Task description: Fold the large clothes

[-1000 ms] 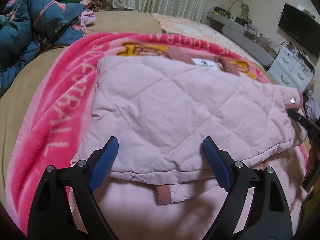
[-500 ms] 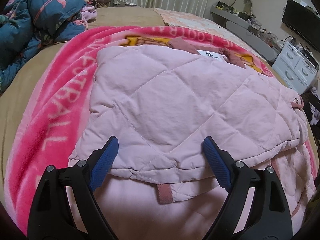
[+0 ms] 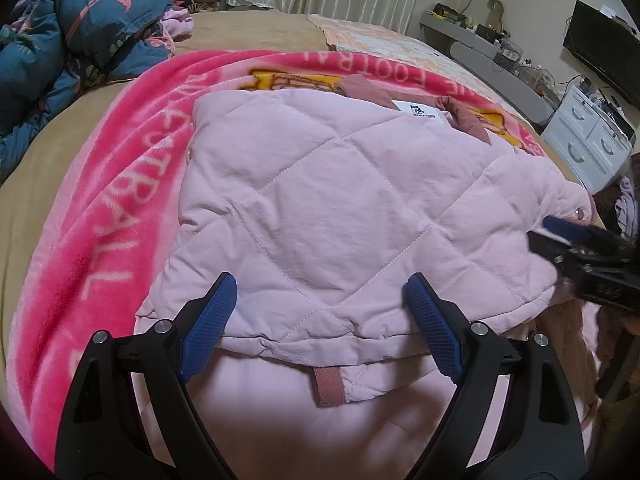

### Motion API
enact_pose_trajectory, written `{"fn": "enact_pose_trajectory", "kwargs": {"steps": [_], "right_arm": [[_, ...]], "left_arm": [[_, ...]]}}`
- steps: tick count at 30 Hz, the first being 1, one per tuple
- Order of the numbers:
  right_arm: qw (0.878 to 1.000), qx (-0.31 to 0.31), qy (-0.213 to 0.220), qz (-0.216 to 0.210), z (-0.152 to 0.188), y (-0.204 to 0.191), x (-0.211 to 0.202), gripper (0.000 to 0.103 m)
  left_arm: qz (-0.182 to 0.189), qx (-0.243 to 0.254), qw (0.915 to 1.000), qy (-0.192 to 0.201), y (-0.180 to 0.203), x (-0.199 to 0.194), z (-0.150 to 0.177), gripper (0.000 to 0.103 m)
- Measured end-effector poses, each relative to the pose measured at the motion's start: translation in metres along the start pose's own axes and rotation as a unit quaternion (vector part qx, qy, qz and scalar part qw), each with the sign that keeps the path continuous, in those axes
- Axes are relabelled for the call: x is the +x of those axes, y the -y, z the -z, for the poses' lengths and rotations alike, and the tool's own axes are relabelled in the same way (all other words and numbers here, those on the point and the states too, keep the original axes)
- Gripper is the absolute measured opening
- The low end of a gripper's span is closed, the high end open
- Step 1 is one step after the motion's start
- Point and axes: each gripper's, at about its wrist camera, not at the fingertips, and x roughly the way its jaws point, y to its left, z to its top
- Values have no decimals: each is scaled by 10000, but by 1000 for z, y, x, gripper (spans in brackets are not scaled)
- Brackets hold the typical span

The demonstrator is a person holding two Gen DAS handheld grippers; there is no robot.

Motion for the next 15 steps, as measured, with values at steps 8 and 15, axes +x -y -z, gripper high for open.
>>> {"fn": "enact_pose_trajectory", "kwargs": {"steps": [8,15], "right_arm": [[9999,-43,62,125,6,-2,9,77],[9996,156,234,-31,8,2,-14,81]], "left_arm": [[-42,-36,10000,-7,1,-3,-1,79],[152,-202,9997,-55,1,-13,-7,85]]}}
